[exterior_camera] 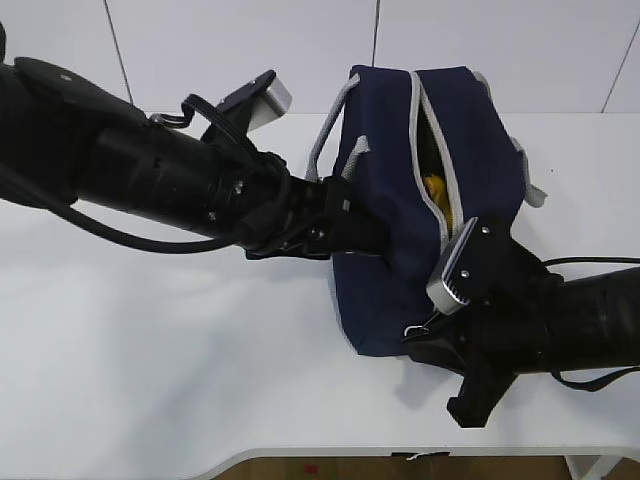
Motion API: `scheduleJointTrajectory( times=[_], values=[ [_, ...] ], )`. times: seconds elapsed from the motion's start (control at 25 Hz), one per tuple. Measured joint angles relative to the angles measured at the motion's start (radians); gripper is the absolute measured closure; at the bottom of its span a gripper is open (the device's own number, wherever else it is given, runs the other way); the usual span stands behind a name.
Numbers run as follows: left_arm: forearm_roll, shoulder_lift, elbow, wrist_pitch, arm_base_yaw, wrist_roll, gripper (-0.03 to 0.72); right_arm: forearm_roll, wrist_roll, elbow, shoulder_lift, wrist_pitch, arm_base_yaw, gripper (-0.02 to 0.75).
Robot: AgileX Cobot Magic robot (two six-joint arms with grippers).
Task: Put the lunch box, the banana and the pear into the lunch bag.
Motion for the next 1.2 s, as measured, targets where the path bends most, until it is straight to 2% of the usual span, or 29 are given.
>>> scheduleJointTrajectory(
  times=[0.16, 0.44, 0.52, 0.6, 0.8, 0.88, 0.96, 1.2],
  values=[
    [-0.058, 0.029, 0.0, 0.034, 0.0, 0.043, 0.128, 0.0, 0.0, 0.0, 0.0, 0.0, 0.0, 0.731],
    [-0.072, 0.031, 0.0, 0.07, 0.0, 0.067, 0.129, 0.0, 0.0, 0.0, 0.0, 0.0, 0.0, 0.731],
    [-0.076, 0.031, 0.0, 0.082, 0.0, 0.073, 0.155, 0.0, 0.0, 0.0, 0.0, 0.0, 0.0, 0.731],
    [-0.078, 0.031, 0.0, 0.094, 0.0, 0.076, 0.228, 0.0, 0.0, 0.0, 0.0, 0.0, 0.0, 0.731],
    [-0.08, 0.031, 0.0, 0.118, 0.0, 0.078, 0.572, 0.0, 0.0, 0.0, 0.0, 0.0, 0.0, 0.731],
    [-0.08, 0.031, 0.0, 0.12, -0.002, 0.079, 0.665, 0.0, 0.0, 0.0, 0.0, 0.0, 0.0, 0.731],
    [-0.082, 0.031, 0.0, 0.12, -0.002, 0.079, 0.697, 0.0, 0.0, 0.0, 0.0, 0.0, 0.0, 0.731],
    [-0.082, 0.031, 0.0, 0.124, -0.004, 0.081, 0.697, 0.0, 0.011, 0.0, 0.0, 0.0, 0.0, 0.731]
  ],
)
